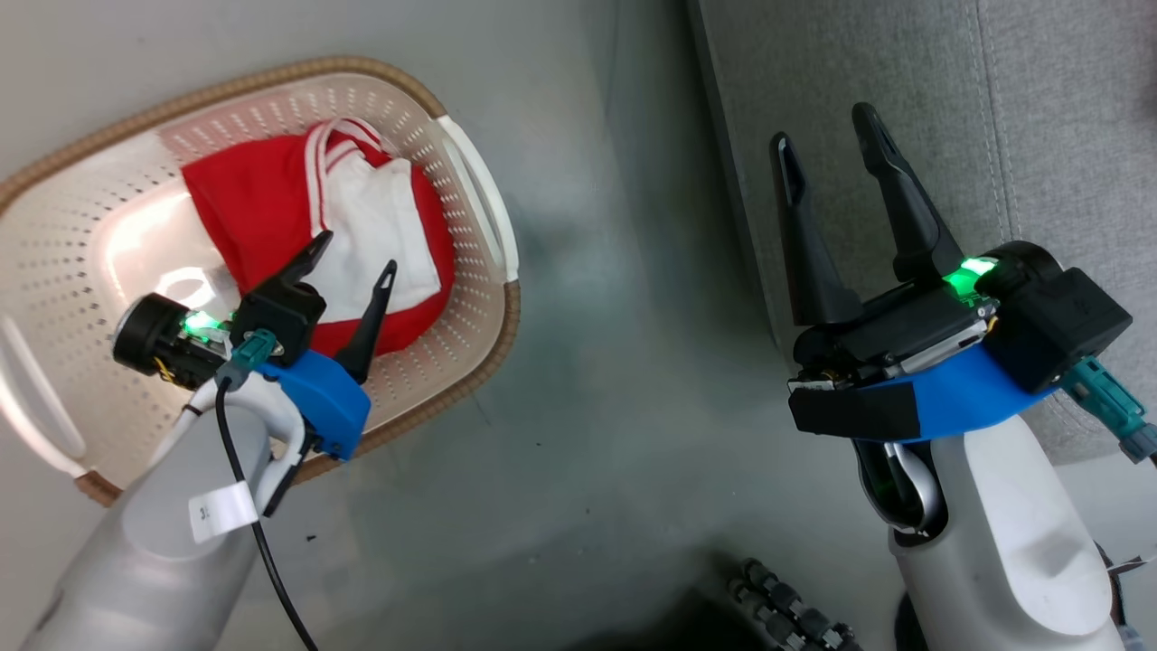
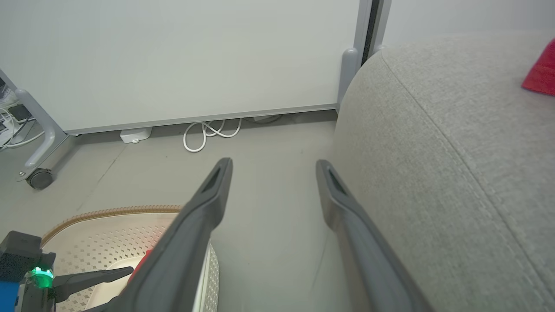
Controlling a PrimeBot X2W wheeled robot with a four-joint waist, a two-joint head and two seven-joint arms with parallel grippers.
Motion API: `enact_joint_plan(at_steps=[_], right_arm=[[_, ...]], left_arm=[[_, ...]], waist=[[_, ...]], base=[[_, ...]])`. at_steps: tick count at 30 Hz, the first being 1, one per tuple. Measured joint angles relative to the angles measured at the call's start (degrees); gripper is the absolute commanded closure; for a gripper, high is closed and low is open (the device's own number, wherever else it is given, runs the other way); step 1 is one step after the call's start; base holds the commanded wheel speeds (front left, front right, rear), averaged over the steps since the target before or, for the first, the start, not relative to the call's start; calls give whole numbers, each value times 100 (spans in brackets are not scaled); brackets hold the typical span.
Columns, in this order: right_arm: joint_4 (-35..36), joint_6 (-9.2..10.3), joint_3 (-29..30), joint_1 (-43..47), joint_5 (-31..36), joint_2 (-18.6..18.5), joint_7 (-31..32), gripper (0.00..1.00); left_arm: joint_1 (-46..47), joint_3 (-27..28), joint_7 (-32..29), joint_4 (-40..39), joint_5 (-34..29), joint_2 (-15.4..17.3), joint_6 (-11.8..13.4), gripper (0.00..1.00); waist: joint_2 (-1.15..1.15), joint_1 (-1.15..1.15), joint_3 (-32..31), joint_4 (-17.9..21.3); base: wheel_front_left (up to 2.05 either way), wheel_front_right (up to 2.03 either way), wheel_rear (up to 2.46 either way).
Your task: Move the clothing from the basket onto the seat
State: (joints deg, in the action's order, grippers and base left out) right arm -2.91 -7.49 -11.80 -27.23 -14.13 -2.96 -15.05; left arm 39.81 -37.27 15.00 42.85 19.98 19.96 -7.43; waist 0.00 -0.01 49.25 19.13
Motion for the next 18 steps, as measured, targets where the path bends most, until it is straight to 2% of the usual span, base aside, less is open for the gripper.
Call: enact_joint_plan(at_steps=[4,11,18], right_arm=[[66,0,-57,-31,-46,0,0,0],[153,0,-167,-49,-164,1,0,0],[200,0,-167,-44,-211,1,1,0]], left_arm=[[254,-71,-1,426,-252,63,64,0],[676,-56,0,961,-504,157,436,0],[973,-74,-12,1616,-588,119,654,0]], waist=[[0,0,226,105],[0,0,530,235],[0,0,653,276]], base=[[0,0,0],[0,0,0],[0,0,0]])
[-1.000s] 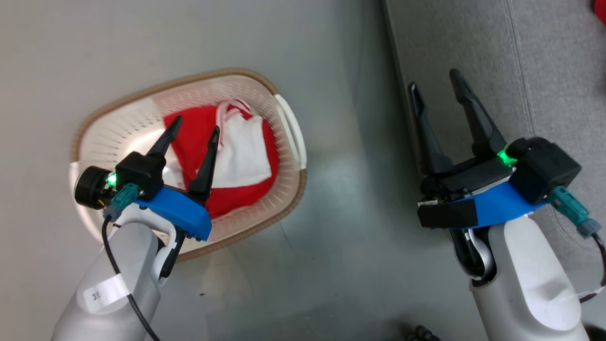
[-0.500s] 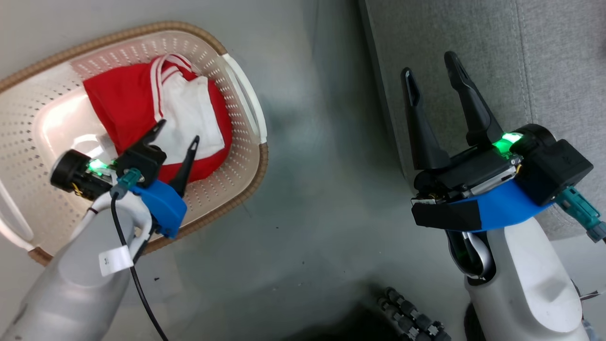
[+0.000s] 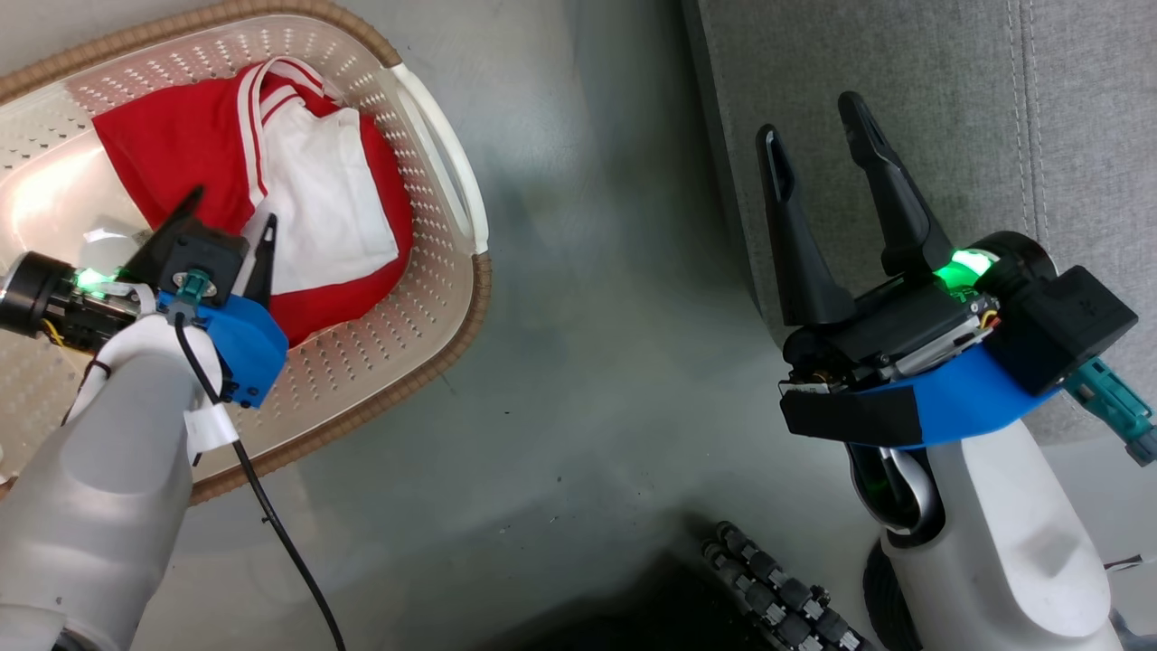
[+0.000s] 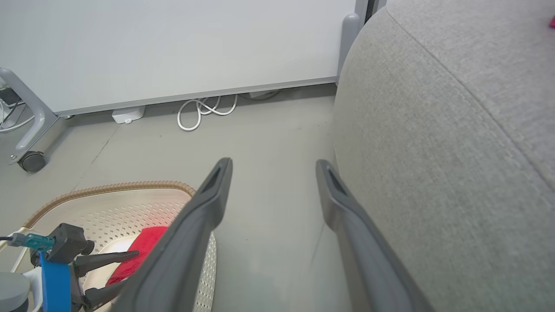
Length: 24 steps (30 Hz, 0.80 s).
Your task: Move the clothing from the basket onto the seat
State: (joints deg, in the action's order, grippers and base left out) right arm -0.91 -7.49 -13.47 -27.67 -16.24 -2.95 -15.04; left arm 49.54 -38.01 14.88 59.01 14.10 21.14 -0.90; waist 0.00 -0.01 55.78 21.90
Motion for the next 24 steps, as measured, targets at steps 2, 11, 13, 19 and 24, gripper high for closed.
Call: enact_joint_plan(at_steps=[2,11,13,19,24], right_arm=[[3,0,8,9,0,0,0,0],[21,0,29,71,-18,0,-1,0],[23,0,29,71,-26,0,-1,0],[29,0,25,71,-43,0,-1,0],[27,0,34,68,7,0,-1,0]], left_arm=[[76,5,0,156,1,-22,98,0],[342,-15,-66,704,21,-191,283,0],[377,-21,-65,775,46,-213,290,0],[448,-12,-68,984,155,-308,203,100],[482,-43,-66,1074,182,-336,186,100]], waist=[[0,0,11,-7],[0,0,37,-20],[0,0,38,-21],[0,1,35,-26],[0,1,26,-20]], base=[[0,0,0],[0,0,0],[0,0,0],[0,0,0],[0,0,0]])
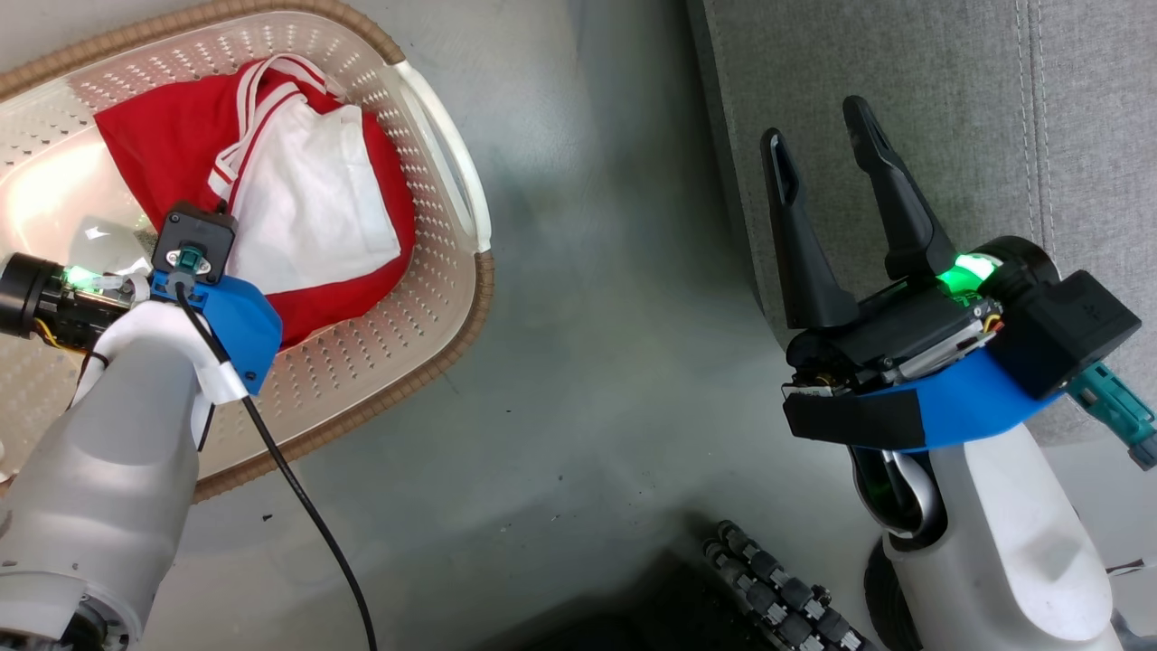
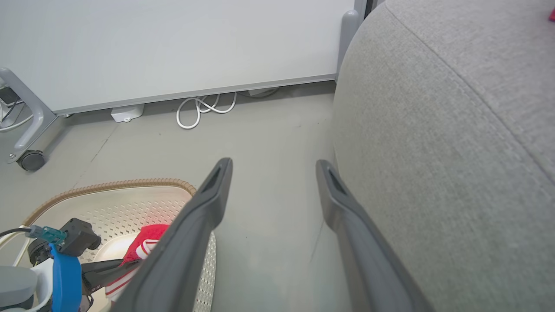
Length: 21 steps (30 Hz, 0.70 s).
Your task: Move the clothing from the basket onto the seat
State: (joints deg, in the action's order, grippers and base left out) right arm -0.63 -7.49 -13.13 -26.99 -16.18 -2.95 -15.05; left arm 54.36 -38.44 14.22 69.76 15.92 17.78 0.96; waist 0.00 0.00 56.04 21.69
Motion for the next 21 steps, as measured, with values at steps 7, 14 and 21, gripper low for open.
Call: enact_joint_plan(at_steps=[7,14,21], right_arm=[[-4,0,-31,-22,-13,0,0,0],[-54,0,-82,-116,-4,0,0,0],[-227,0,-25,-125,172,1,0,0]], left_arm=[[48,-45,8,83,52,-35,-49,100],[43,20,59,35,187,-64,-86,100],[-385,154,76,-399,406,-300,-225,100]], waist=[[0,0,-26,6],[0,0,-145,20],[0,0,-662,-175]], base=[[0,0,0],[0,0,0],[0,0,0]])
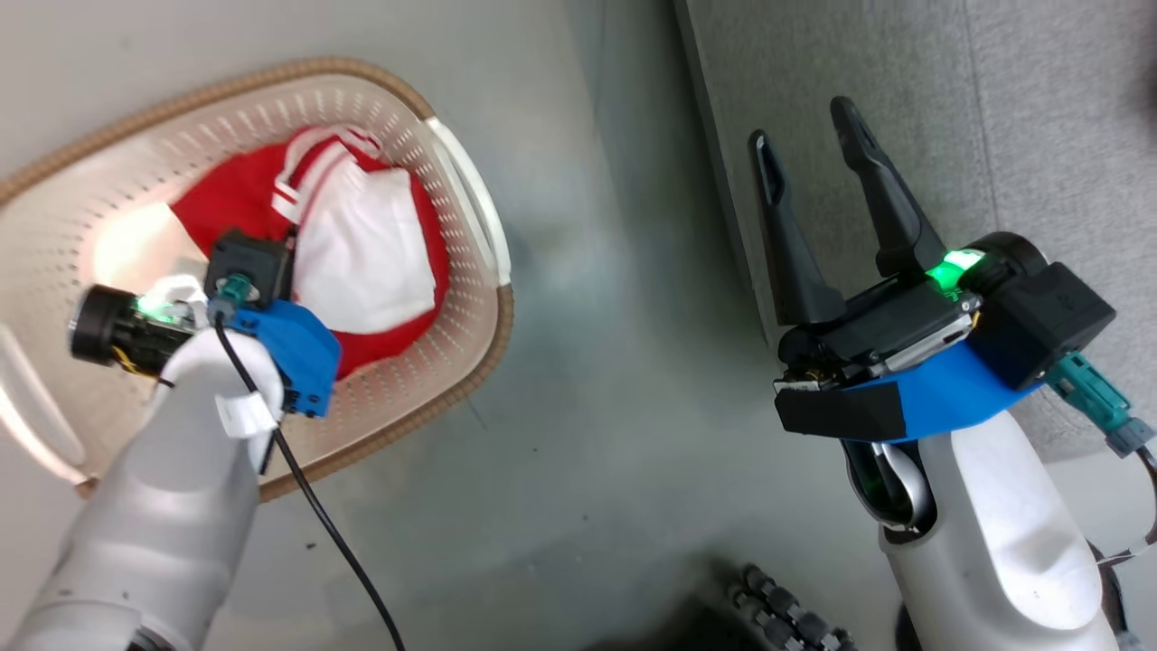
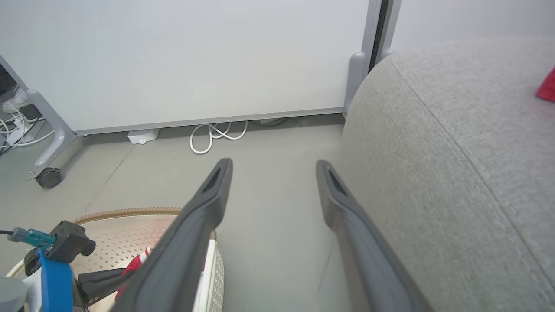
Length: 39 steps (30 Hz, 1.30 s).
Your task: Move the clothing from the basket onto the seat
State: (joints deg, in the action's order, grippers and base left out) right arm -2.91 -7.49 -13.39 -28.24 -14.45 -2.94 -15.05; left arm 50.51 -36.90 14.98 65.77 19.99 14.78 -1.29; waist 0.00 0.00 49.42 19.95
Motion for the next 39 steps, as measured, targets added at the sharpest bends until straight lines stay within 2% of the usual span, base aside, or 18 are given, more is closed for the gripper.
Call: enact_joint_plan(at_steps=[14,22,30,39], right_arm=[[-569,0,178,573,455,9,0,0],[-820,0,475,1153,636,9,68,0],[-762,0,584,1592,649,9,243,0],[-728,0,586,1855,570,9,348,0]], left_arm=[[-1275,267,0,-1026,104,-627,-236,100],[-1765,249,0,-1417,38,-939,-491,100],[-1886,134,0,-1774,-36,-1056,-582,100],[-1735,-115,0,-1974,114,-1152,-611,100]], waist=[[0,1,-1794,-630],[0,2,-2867,-1105],[0,2,-3778,-1521],[0,2,-4482,-1840]], base=[[0,0,0],[0,0,0],[0,0,0],[0,0,0]])
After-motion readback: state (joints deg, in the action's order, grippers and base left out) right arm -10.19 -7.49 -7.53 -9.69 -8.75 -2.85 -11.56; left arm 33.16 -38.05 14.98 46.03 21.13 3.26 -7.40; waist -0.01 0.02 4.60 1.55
